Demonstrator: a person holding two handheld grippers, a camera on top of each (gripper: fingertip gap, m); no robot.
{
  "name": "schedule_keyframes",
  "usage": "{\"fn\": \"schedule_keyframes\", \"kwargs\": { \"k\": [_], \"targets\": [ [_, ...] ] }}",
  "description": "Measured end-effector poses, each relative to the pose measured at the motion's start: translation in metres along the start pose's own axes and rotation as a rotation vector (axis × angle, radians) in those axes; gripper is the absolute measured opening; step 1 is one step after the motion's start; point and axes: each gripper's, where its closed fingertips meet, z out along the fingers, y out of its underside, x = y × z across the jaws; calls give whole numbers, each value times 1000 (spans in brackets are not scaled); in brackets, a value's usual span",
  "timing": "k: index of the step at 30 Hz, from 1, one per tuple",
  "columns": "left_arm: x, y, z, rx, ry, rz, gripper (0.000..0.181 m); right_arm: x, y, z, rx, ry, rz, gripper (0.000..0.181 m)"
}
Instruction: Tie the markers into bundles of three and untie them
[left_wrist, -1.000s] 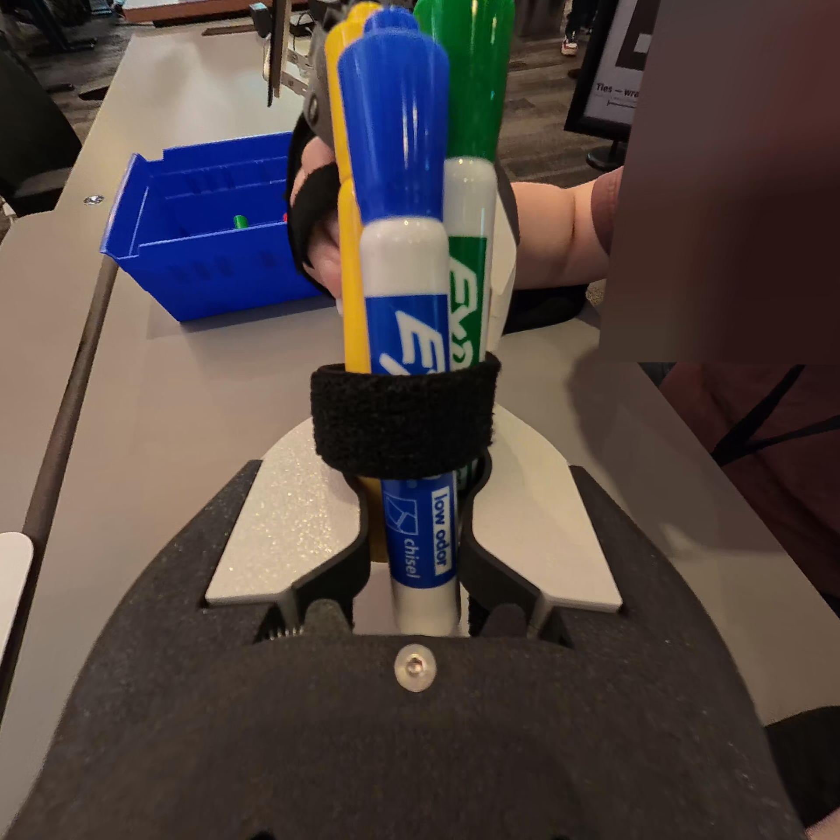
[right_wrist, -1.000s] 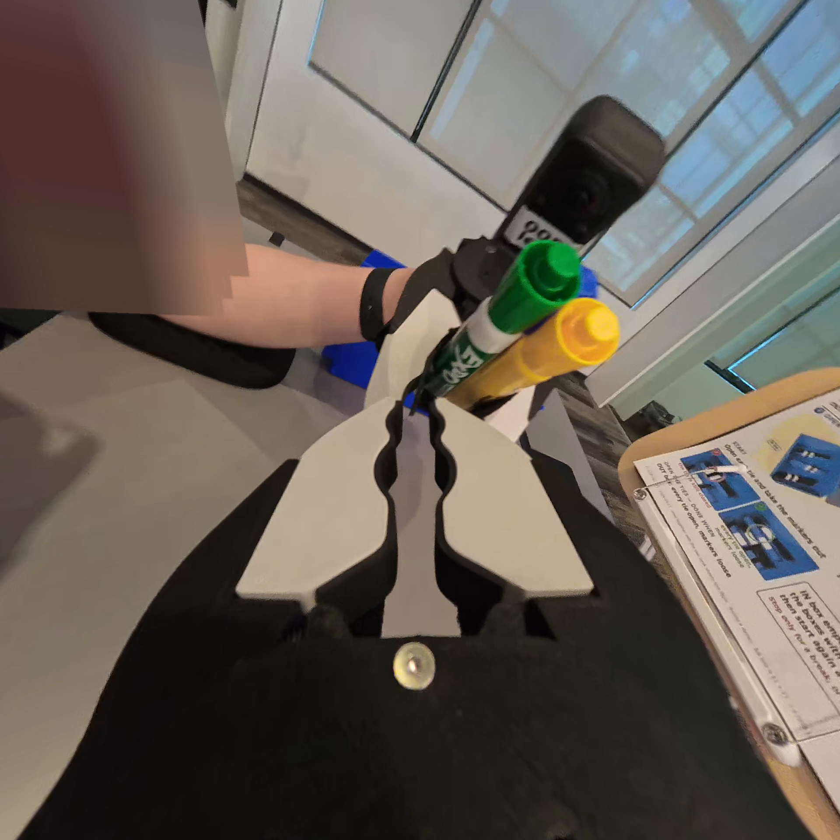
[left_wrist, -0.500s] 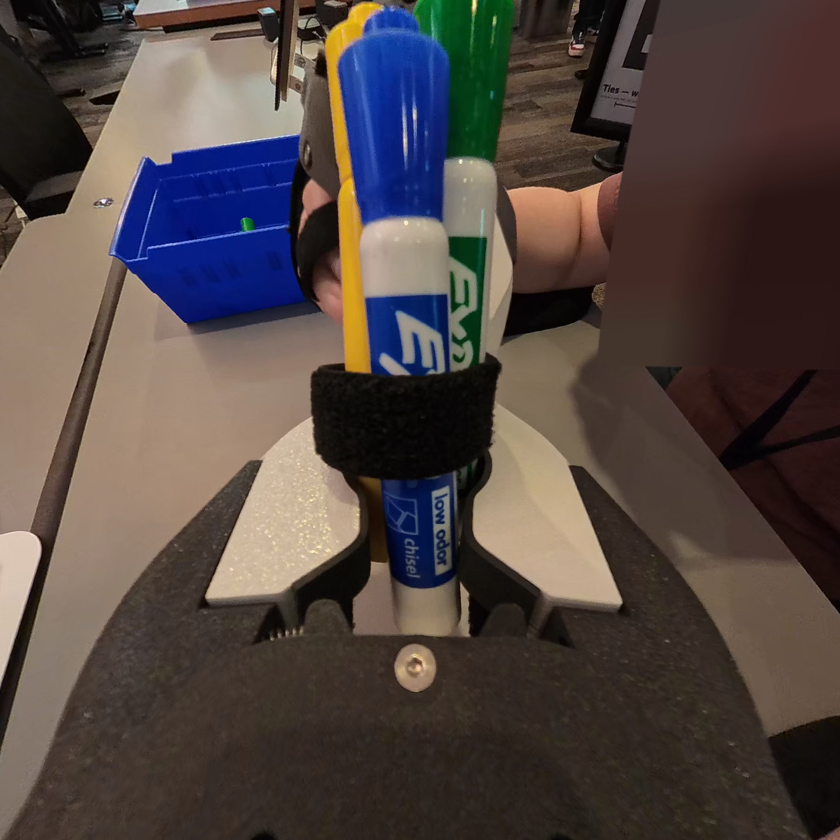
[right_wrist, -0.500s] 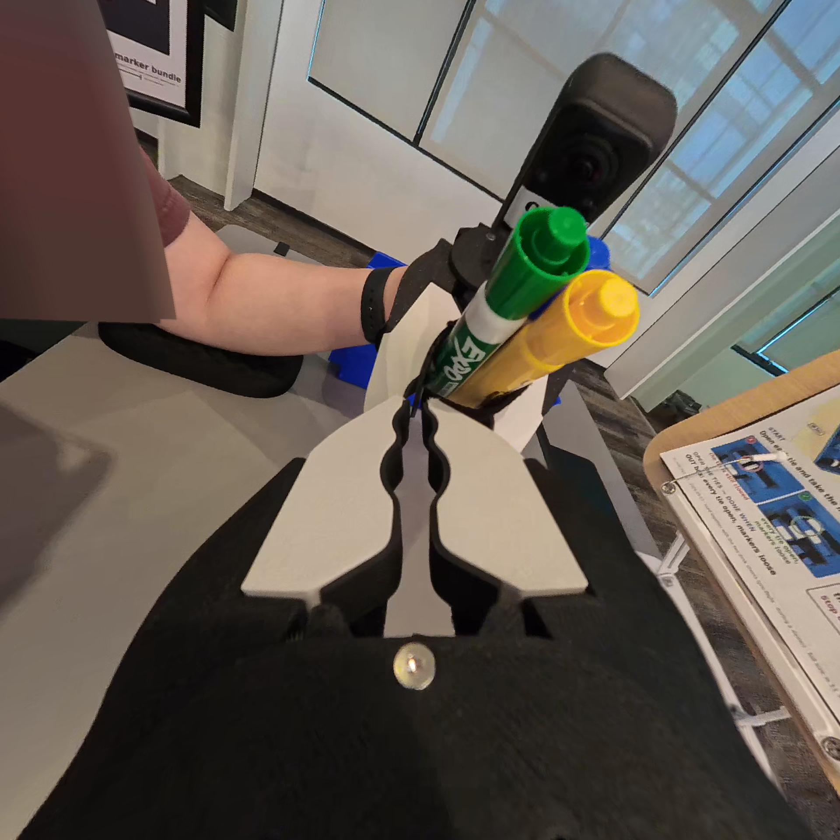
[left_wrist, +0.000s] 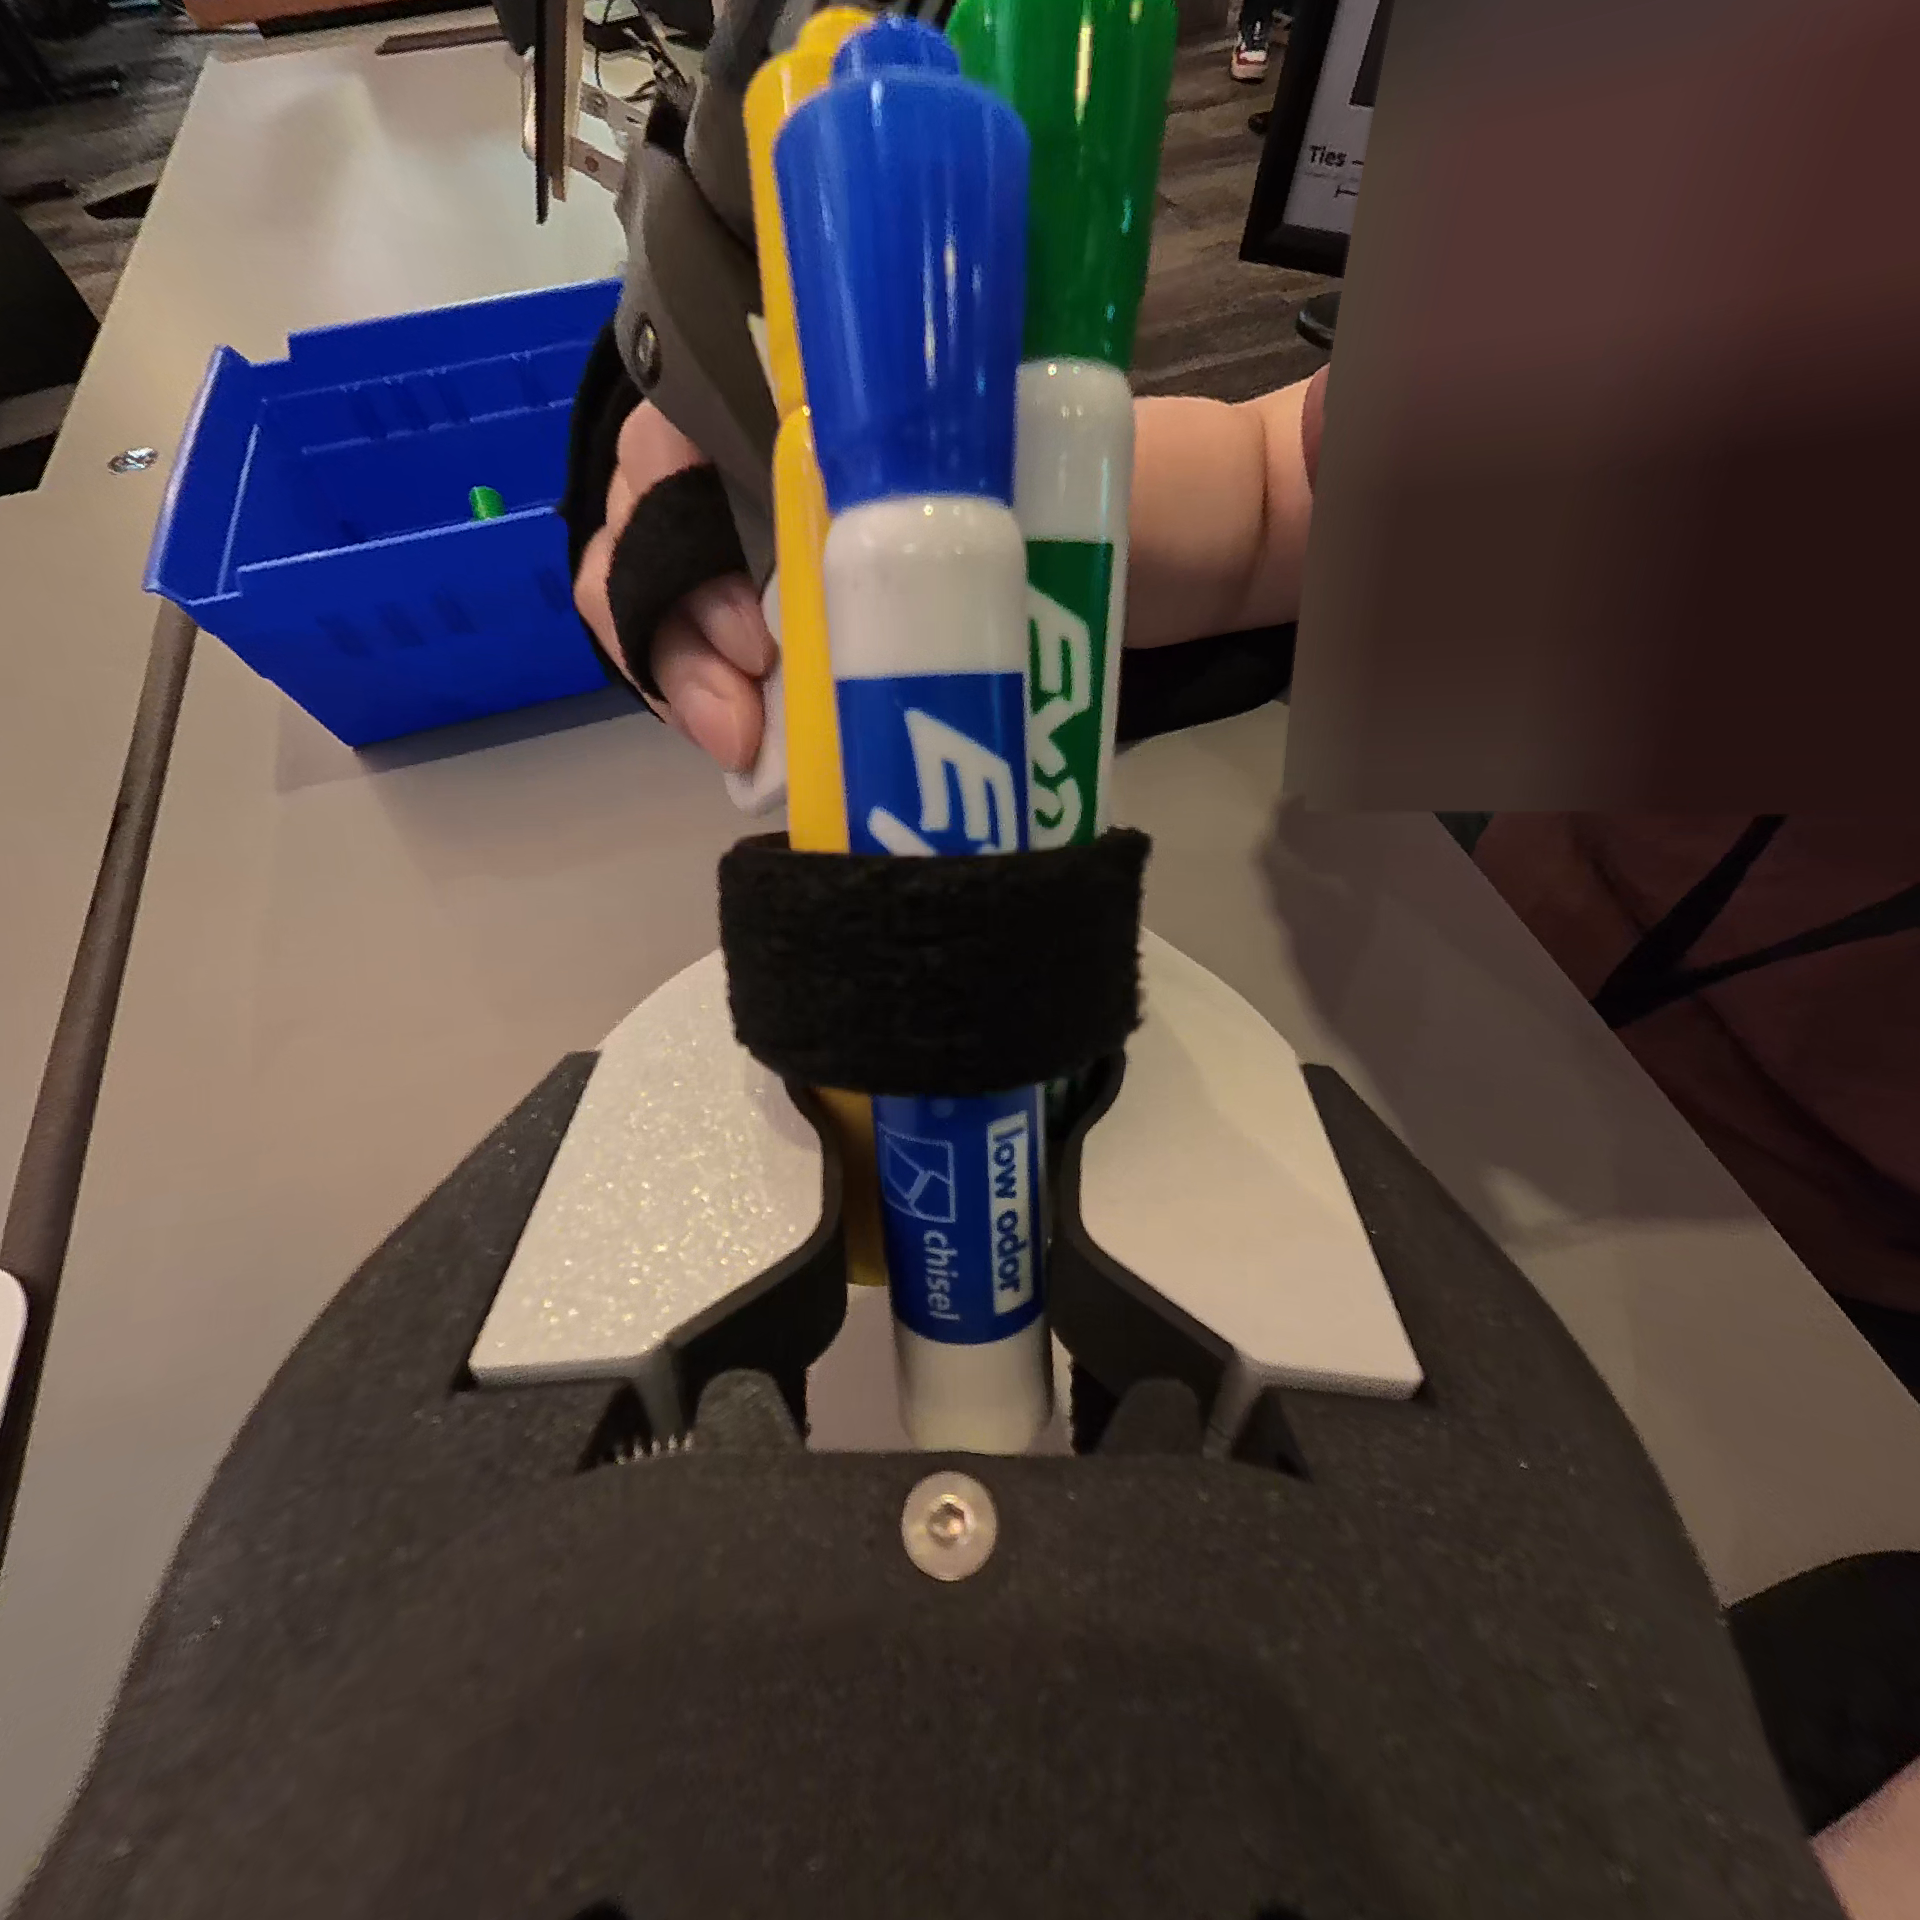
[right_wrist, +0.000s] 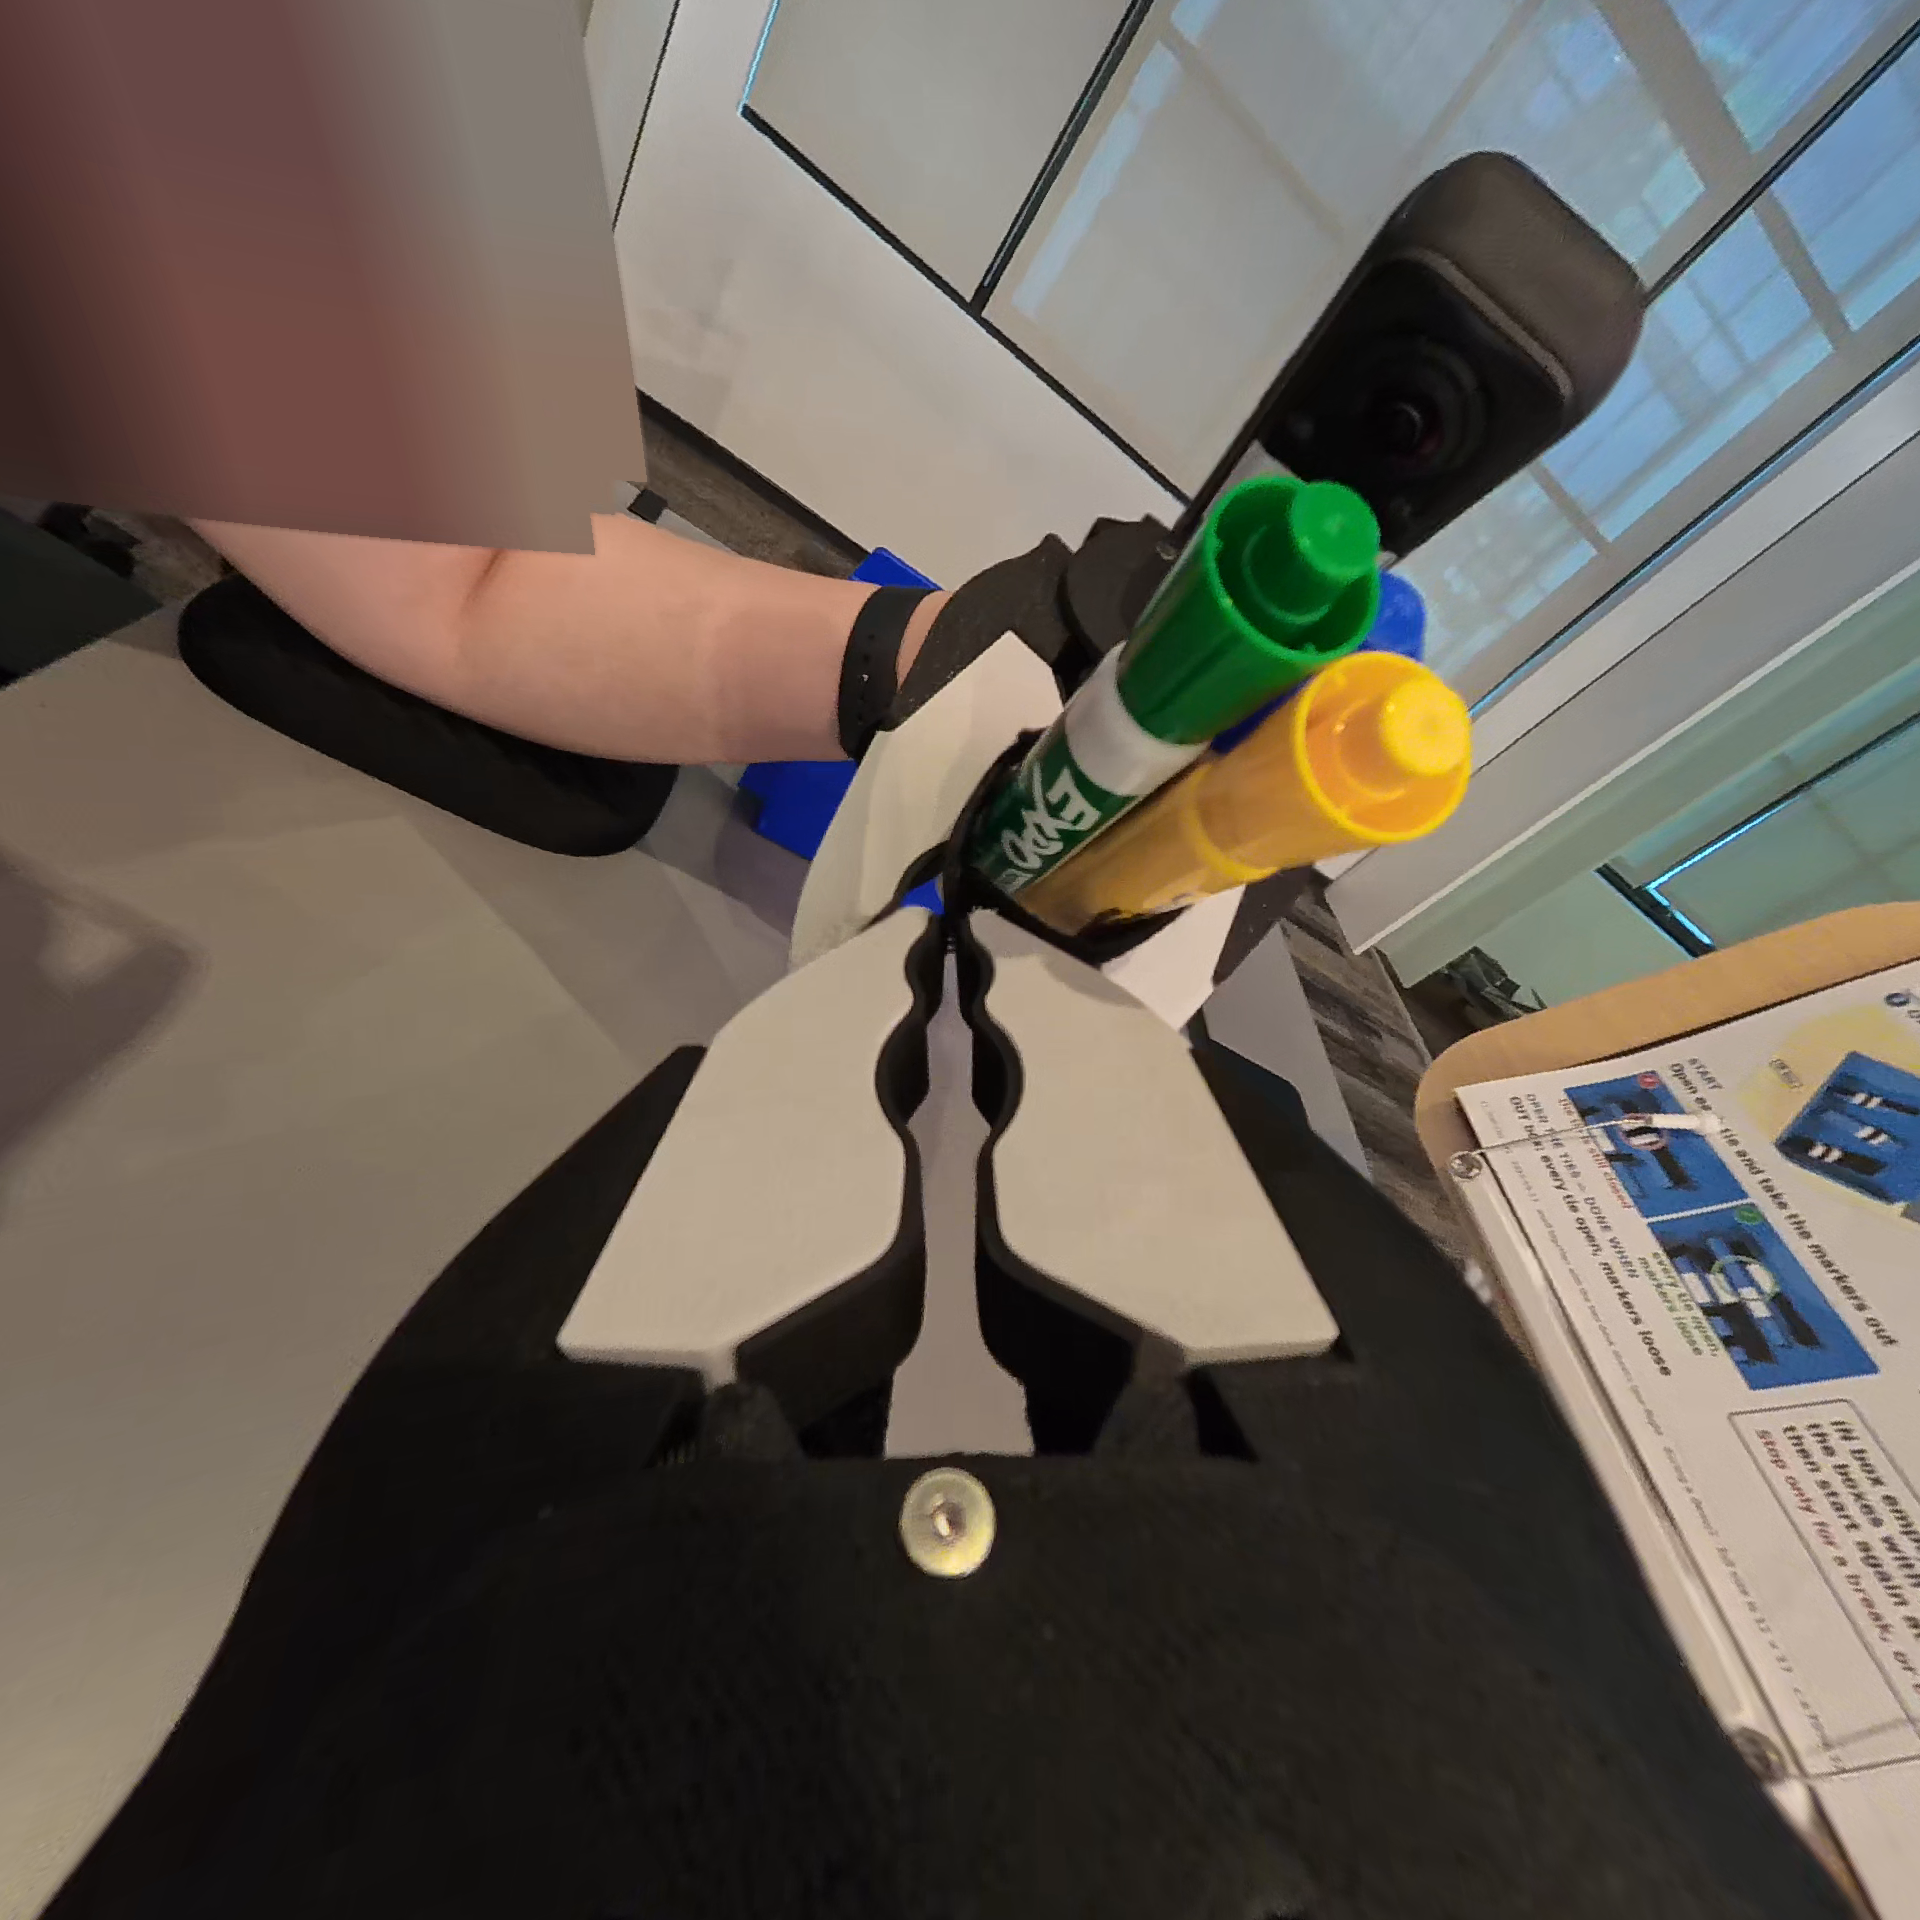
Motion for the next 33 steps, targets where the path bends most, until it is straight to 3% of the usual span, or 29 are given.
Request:
{"fn": "schedule_keyframes", "kwargs": {
  "k": [3,14,33],
  "targets": [
    [1,2,3,-12,9,-1,43,0,3,1,-24,10,-23,3],
    [-2,1,1,-1,-5,-8,45,7,6,2,-28,0,186,3],
    [2,9,3,-42,17,-3,45,6,14,7,-136,29,122,3]
  ]
}}
